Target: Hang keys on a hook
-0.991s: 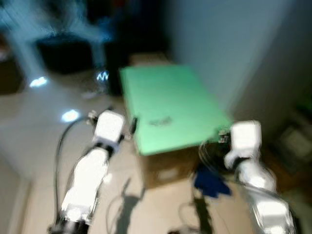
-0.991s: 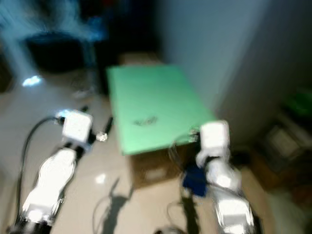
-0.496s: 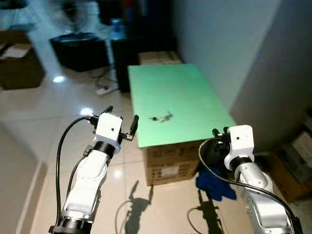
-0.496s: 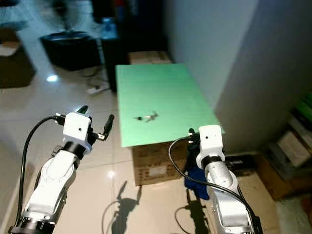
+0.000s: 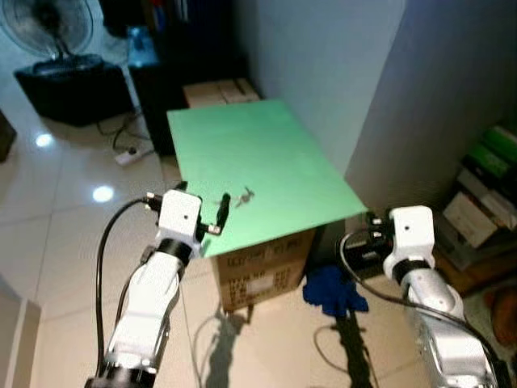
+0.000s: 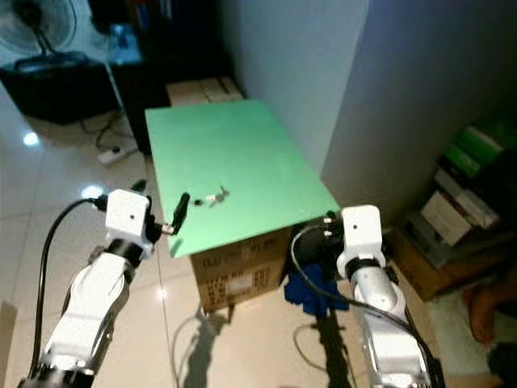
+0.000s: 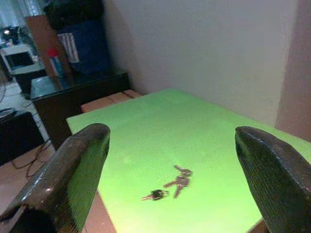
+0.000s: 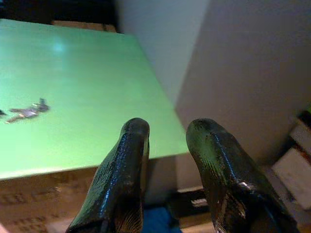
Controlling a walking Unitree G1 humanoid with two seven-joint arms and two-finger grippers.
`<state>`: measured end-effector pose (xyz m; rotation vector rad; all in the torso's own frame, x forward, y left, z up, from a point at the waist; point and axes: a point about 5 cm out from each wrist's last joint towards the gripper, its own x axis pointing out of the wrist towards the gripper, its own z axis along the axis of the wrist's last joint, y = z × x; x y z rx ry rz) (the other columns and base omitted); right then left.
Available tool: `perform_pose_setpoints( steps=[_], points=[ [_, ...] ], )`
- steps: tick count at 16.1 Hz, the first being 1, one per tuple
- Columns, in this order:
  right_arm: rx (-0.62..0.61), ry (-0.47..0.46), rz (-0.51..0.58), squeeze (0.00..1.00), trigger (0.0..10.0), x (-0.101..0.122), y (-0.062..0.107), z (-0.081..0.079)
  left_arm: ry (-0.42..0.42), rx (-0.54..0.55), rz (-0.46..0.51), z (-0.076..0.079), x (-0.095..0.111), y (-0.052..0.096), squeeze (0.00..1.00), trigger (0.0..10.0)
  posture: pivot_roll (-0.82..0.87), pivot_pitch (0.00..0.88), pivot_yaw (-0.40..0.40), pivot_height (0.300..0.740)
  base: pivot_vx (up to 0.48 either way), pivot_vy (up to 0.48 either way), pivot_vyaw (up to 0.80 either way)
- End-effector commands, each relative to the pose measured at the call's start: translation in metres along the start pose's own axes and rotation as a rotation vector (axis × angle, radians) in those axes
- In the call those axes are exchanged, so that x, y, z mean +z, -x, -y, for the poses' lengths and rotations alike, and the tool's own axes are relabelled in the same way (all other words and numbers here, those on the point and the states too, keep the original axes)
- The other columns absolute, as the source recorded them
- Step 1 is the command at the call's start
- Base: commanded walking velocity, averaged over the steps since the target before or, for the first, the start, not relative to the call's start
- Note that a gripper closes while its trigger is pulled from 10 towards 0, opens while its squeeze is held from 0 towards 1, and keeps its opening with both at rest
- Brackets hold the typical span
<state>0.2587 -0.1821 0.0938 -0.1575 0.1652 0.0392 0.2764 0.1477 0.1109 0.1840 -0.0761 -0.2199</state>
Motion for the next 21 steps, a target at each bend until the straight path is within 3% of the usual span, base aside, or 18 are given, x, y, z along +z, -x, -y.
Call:
perform_pose_setpoints(
  steps=[1,5,10,15,18,21],
  points=[
    [0.016,0.001,0.023,0.0,10.0,0.005,-0.003,-0.004,-0.008,0.013,-0.003,-0.005,-0.001,-0.002,0.0,10.0,-0.13,0.021,0.0,0.74,0.319,0.0,0.0],
    [0.048,0.04,0.022,0.0,10.0,0.002,0.002,-0.005,-0.01,-0.003,-0.011,-0.002,-0.002,0.001,0.0,10.0,-0.12,0.038,0.006,0.74,0.323,0.0,0.0],
    [0.083,0.082,0.052,0.0,10.0,0.007,0.001,-0.007,-0.01,-0.013,0.002,-0.001,0.002,-0.003,0.0,10.0,-0.12,0.055,0.003,0.74,0.323,0.0,0.75],
    [0.086,0.049,0.046,0.0,10.0,0.005,0.006,-0.01,-0.009,-0.064,-0.003,0.003,0.005,-0.004,0.0,10.0,-0.13,0.095,0.028,0.74,0.325,0.0,0.0],
    [0.096,-0.046,0.008,0.0,10.0,-0.001,0.012,-0.014,-0.006,-0.065,-0.011,0.005,0.004,-0.003,0.0,10.0,-0.12,0.103,0.029,0.74,0.325,0.0,-0.27],
    [0.071,-0.014,0.002,0.0,10.0,-0.002,0.011,-0.013,-0.007,-0.078,-0.018,0.005,0.003,0.0,0.0,10.0,-0.13,0.092,0.037,0.74,0.324,0.0,-0.53]
  ],
)
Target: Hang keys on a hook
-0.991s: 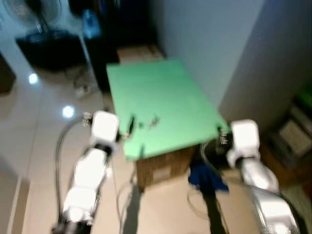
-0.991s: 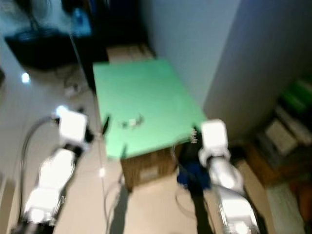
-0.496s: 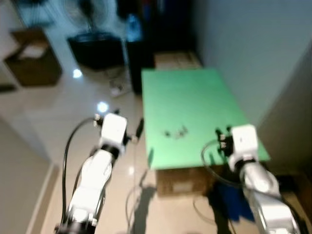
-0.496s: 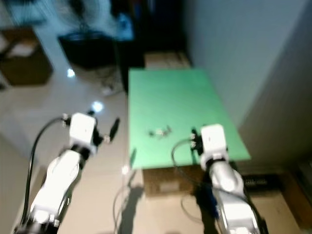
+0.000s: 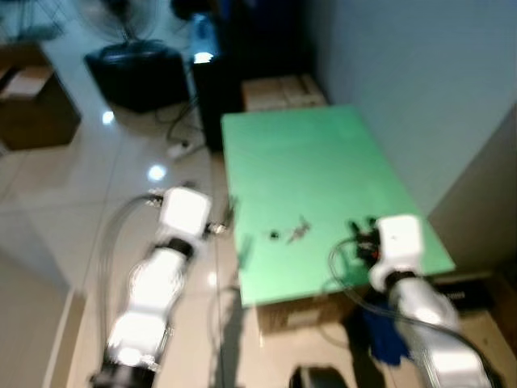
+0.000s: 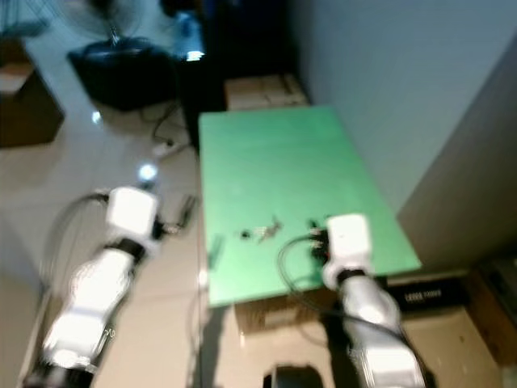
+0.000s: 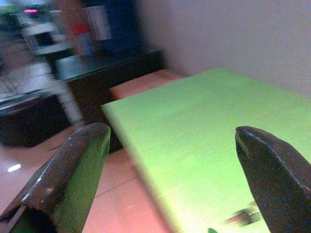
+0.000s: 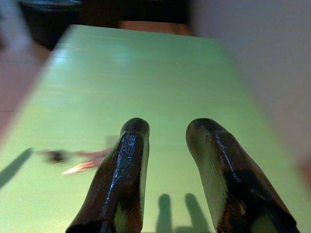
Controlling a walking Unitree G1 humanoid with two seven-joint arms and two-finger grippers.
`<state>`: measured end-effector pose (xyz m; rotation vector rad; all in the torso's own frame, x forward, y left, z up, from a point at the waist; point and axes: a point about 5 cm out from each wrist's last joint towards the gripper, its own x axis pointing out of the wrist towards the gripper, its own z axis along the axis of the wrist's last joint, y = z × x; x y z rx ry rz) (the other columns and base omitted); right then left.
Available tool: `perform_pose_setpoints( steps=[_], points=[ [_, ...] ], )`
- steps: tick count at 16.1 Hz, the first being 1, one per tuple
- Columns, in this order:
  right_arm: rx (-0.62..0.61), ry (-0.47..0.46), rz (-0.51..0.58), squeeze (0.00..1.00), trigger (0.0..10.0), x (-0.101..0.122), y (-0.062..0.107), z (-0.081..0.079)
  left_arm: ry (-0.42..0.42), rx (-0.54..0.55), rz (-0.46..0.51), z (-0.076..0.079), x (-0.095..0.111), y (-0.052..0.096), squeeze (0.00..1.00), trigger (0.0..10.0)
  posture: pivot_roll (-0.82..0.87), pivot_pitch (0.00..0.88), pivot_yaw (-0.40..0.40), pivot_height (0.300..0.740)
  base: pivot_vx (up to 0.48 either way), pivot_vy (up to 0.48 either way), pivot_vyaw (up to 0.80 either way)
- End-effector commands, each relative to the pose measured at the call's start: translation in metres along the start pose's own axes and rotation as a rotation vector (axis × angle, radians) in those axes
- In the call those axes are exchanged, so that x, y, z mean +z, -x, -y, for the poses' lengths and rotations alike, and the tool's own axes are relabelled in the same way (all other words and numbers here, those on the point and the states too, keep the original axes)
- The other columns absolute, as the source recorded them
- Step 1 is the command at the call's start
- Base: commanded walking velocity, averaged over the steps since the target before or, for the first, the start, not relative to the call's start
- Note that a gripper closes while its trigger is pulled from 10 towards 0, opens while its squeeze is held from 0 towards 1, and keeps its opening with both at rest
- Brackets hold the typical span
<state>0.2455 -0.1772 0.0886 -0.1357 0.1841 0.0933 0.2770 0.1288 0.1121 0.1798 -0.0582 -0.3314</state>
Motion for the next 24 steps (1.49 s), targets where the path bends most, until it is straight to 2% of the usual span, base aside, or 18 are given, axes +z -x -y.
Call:
perform_pose_setpoints(
  steps=[1,8,13,14,15,18,20,21,22,23,24],
  points=[
    [0.01,0.01,0.015,0.0,10.0,0.004,-0.001,-0.006,-0.015,0.034,-0.013,-0.012,-0.002,0.006,0.0,10.0,-0.13,0.092,0.037,0.74,0.322,0.0,0.0],
    [0.036,0.033,-0.018,0.0,10.0,0.0,0.001,-0.006,0.0,0.012,-0.011,-0.005,-0.005,0.006,0.0,10.0,-0.15,0.028,0.027,0.74,0.316,0.0,0.0],
    [0.054,0.021,-0.018,0.0,10.0,0.001,-0.002,-0.006,-0.004,0.02,-0.008,-0.008,-0.002,0.002,0.0,10.0,-0.14,0.052,0.032,0.74,0.29,0.0,0.0],
    [0.081,-0.016,-0.011,0.0,10.0,0.003,-0.002,-0.007,-0.016,0.013,-0.027,-0.01,-0.003,0.001,0.0,10.0,-0.14,0.053,0.032,0.74,0.0,0.0,0.0],
    [0.14,-0.04,-0.042,1.0,10.0,0.001,-0.002,-0.011,-0.033,-0.003,-0.032,-0.01,-0.004,0.001,0.0,10.0,-0.15,0.05,0.033,0.74,0.0,0.0,0.0],
    [0.262,-0.028,-0.121,1.0,10.0,-0.006,-0.006,-0.018,-0.09,-0.051,-0.071,-0.01,-0.009,0.003,0.0,10.0,-0.14,0.057,0.031,0.74,0.0,0.0,0.0],
    [0.264,-0.011,-0.171,1.0,10.0,-0.012,-0.013,-0.021,-0.103,-0.046,-0.082,-0.012,-0.009,0.003,0.0,10.0,-0.13,0.069,0.032,0.74,0.0,0.0,0.0],
    [0.226,-0.046,-0.21,1.0,10.0,-0.02,-0.022,-0.021,-0.12,-0.056,-0.072,-0.013,-0.006,0.004,0.0,10.0,-0.13,0.092,0.038,0.74,0.0,0.0,0.0],
    [0.183,-0.137,-0.232,1.0,10.0,-0.029,-0.029,-0.022,-0.121,-0.076,-0.045,-0.012,0.0,0.005,0.0,10.0,-0.12,0.102,0.042,0.74,0.0,0.0,0.0],
    [0.168,-0.166,-0.244,1.0,10.0,-0.033,-0.031,-0.023,-0.115,-0.086,-0.035,-0.011,0.002,0.006,0.0,10.0,-0.11,0.105,0.041,0.74,0.0,0.0,0.0],
    [0.164,-0.185,-0.303,1.0,10.0,-0.048,-0.039,-0.027,-0.119,-0.106,-0.028,-0.012,0.007,0.007,0.0,10.0,-0.09,0.118,0.051,0.74,0.0,0.0,0.0]
  ],
)
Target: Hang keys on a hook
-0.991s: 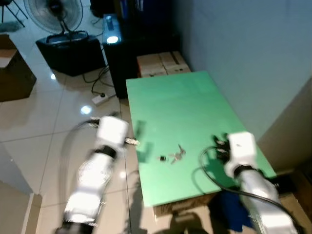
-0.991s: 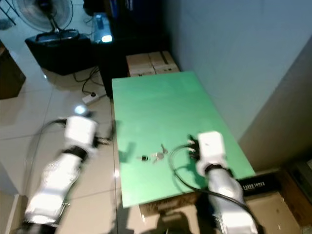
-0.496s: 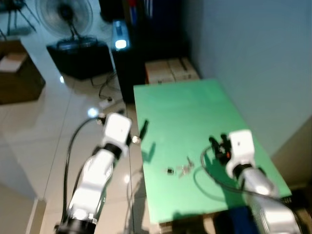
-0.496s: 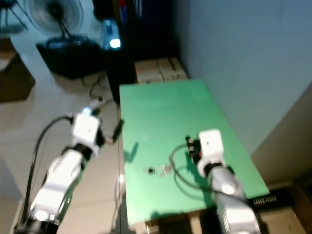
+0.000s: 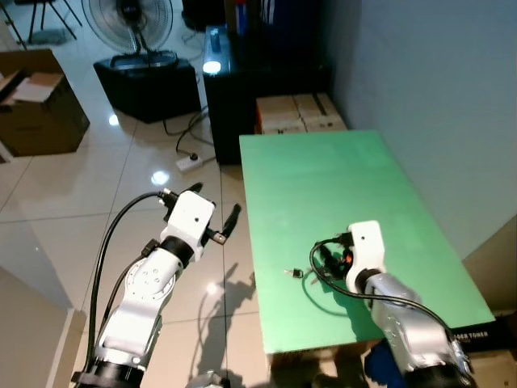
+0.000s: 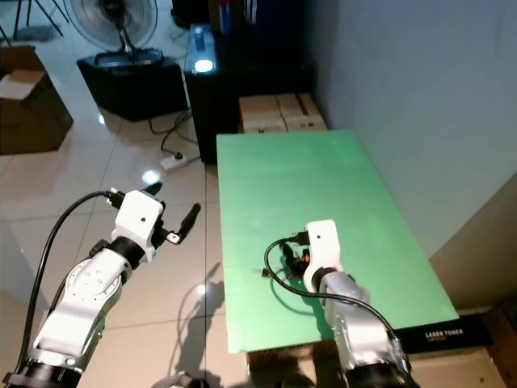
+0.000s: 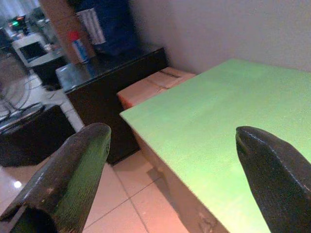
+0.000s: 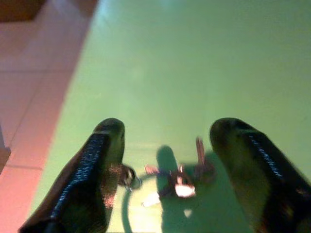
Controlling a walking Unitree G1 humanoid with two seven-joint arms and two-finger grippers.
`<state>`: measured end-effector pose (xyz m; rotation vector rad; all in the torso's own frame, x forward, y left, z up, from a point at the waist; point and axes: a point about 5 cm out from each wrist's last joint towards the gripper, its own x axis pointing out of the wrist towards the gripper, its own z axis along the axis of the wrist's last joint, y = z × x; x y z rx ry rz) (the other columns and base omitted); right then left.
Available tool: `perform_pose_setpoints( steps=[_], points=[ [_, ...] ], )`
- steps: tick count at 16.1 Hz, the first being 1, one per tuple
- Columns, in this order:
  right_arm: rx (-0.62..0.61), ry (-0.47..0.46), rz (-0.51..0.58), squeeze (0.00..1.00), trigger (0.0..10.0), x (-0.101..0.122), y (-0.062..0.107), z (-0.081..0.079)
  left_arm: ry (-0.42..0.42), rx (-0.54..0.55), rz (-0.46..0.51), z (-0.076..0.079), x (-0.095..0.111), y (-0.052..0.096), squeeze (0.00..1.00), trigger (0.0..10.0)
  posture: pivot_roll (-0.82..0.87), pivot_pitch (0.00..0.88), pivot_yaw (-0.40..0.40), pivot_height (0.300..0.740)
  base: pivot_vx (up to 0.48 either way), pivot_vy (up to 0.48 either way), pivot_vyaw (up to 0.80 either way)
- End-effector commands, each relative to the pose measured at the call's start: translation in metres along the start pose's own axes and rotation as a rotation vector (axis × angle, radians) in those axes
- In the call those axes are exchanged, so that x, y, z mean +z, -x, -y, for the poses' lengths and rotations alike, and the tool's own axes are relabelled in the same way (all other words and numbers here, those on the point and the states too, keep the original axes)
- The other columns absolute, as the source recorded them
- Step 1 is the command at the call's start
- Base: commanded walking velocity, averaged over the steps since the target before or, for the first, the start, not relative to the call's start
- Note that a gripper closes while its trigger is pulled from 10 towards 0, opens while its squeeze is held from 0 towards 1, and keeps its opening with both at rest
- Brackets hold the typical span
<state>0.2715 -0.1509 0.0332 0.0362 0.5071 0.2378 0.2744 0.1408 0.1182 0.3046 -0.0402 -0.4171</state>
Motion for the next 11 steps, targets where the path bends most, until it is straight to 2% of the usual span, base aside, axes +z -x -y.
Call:
perform_pose_setpoints(
  steps=[1,3,5,8,11],
  points=[
    [-0.018,-0.028,-0.012,1.0,10.0,-0.004,-0.004,0.003,-0.005,-0.018,-0.003,-0.001,0.002,0.002,0.0,10.0,-0.09,0.121,0.053,0.74,0.0,0.0,0.0],
    [-0.066,-0.026,-0.1,1.0,10.0,-0.013,-0.016,0.007,-0.002,-0.075,-0.027,0.003,-0.001,0.007,0.0,10.0,-0.07,0.134,0.057,0.74,0.0,0.0,0.0],
    [-0.166,-0.009,-0.178,1.0,10.0,-0.02,-0.024,0.019,0.067,-0.208,-0.025,0.017,0.002,0.015,0.0,10.0,-0.06,0.146,0.057,0.74,0.0,0.0,0.0],
    [-0.175,0.019,-0.201,1.0,10.0,-0.019,-0.029,0.023,0.094,-0.264,-0.037,0.022,0.003,0.017,0.0,10.0,-0.06,0.154,0.058,0.74,0.0,0.0,0.0],
    [-0.151,0.003,-0.202,1.0,10.0,-0.016,-0.034,0.02,0.094,-0.259,-0.037,0.02,0.004,0.015,0.0,10.0,-0.06,0.151,0.057,0.74,0.0,0.0,0.0]
  ],
)
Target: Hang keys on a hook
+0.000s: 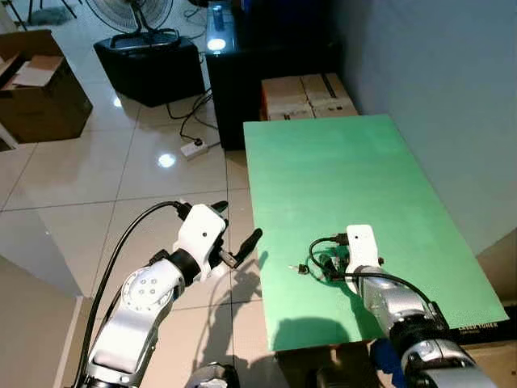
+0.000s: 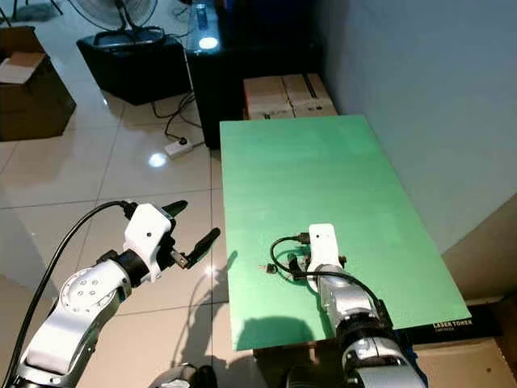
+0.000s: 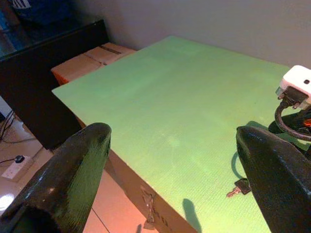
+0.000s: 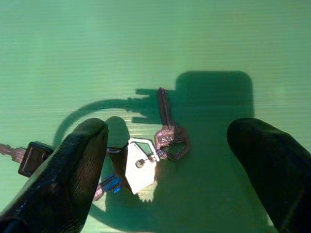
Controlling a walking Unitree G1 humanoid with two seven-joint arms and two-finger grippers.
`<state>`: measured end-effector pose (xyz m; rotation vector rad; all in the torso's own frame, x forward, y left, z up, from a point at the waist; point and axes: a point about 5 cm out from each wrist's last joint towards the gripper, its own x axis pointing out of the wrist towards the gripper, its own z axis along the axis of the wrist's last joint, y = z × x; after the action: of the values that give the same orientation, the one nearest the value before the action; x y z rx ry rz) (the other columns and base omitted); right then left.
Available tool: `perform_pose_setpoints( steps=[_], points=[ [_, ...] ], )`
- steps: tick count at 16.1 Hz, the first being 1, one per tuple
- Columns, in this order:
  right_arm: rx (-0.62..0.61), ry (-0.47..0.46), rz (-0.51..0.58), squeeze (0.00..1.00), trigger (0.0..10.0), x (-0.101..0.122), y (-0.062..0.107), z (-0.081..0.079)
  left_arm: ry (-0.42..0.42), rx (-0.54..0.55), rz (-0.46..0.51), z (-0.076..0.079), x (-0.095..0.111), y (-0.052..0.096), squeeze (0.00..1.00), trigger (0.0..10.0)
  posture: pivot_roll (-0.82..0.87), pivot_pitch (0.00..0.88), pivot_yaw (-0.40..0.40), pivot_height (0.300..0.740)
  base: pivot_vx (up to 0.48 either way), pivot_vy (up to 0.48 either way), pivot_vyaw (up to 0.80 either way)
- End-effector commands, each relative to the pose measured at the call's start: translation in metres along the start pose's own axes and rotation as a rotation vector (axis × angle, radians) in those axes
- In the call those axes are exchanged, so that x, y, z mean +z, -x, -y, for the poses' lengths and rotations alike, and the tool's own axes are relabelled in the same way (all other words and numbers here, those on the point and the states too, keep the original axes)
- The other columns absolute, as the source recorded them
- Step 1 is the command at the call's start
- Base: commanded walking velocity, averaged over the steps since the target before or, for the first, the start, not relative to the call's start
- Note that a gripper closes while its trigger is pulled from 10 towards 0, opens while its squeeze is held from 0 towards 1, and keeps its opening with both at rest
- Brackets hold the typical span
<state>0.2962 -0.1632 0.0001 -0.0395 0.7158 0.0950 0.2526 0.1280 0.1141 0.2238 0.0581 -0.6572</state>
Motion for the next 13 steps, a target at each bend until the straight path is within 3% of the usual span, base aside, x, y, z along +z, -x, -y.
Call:
perform_pose_setpoints(
  steps=[1,5,6,7,9,10,11,12,13],
  points=[
    [0.012,-0.001,0.005,1.0,10.0,0.003,-0.002,-0.003,0.001,-0.012,0.001,-0.001,0.003,0.001,0.0,10.0,-0.06,0.151,0.056,0.74,0.0,0.0,0.0],
    [0.036,-0.015,-0.021,0.96,10.0,0.002,-0.004,-0.01,0.0,-0.01,0.003,-0.001,0.005,0.001,0.0,10.0,-0.06,0.141,0.057,0.74,0.0,0.0,0.0],
    [0.05,-0.019,-0.023,0.53,10.0,0.002,-0.005,-0.012,0.002,-0.01,0.003,-0.001,0.005,0.001,0.0,10.0,-0.06,0.14,0.057,0.74,0.0,0.0,0.0],
    [0.061,-0.024,-0.032,0.0,10.0,0.002,-0.005,-0.014,0.002,-0.013,0.002,-0.001,0.005,0.0,0.0,10.0,-0.06,0.14,0.057,0.74,0.0,0.0,0.0],
    [0.072,-0.044,-0.061,0.0,10.0,0.002,-0.006,-0.015,-0.002,-0.014,-0.001,-0.001,0.005,0.0,0.0,10.0,-0.06,0.139,0.052,0.74,0.0,0.0,0.0],
    [0.073,-0.046,-0.069,0.0,9.4,0.002,-0.006,-0.015,-0.003,-0.013,-0.002,-0.001,0.005,0.0,0.0,10.0,-0.06,0.137,0.051,0.74,0.0,0.0,0.0],
    [0.075,-0.046,-0.076,0.0,6.0,0.001,-0.006,-0.014,-0.003,-0.012,-0.003,-0.001,0.004,0.0,0.0,10.0,-0.06,0.132,0.051,0.74,0.0,0.0,0.0],
    [0.076,-0.045,-0.084,0.0,3.9,0.0,-0.006,-0.014,-0.002,-0.011,-0.001,0.0,0.005,0.0,0.0,10.0,-0.06,0.132,0.05,0.74,0.0,0.0,0.0],
    [0.075,-0.041,-0.092,0.0,3.3,-0.002,-0.006,-0.013,0.0,-0.012,0.001,0.0,0.005,0.0,0.0,10.0,-0.05,0.133,0.051,0.74,0.0,0.0,0.0]
  ],
)
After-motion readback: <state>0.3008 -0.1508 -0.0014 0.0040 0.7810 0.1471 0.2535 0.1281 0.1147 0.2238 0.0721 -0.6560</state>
